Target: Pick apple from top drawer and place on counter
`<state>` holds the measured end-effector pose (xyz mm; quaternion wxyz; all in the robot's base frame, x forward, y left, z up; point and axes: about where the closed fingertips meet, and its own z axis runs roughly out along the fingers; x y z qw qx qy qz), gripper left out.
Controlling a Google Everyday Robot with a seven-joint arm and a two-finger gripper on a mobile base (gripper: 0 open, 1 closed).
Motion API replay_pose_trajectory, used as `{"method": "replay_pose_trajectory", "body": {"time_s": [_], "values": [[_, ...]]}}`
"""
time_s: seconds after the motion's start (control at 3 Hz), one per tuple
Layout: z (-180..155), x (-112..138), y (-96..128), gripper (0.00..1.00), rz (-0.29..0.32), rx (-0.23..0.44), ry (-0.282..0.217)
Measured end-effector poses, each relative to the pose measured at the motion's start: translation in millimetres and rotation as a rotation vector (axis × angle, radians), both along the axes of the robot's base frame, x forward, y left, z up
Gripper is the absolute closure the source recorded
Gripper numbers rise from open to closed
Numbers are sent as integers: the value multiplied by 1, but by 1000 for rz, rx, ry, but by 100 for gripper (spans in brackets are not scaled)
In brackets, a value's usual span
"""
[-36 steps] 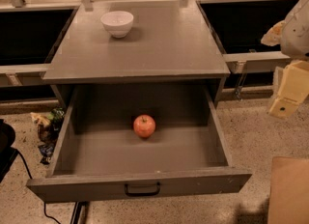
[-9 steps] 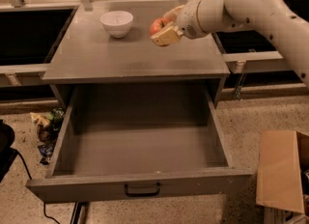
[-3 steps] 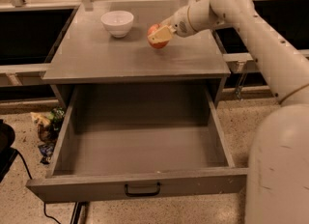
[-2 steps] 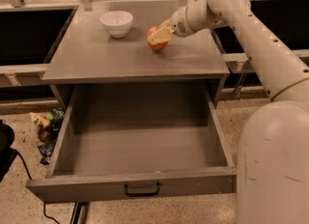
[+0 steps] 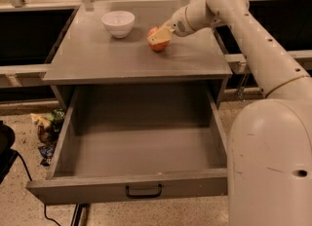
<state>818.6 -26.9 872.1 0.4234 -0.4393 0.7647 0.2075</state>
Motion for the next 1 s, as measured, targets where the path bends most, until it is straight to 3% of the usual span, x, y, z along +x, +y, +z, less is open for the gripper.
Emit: {"method": "replay_pose_trajectory", "body": {"time_s": [0.67, 1.0], "values": [[-4, 3, -1, 11, -6, 37, 19], [3, 3, -12, 0, -25, 68, 2]]}}
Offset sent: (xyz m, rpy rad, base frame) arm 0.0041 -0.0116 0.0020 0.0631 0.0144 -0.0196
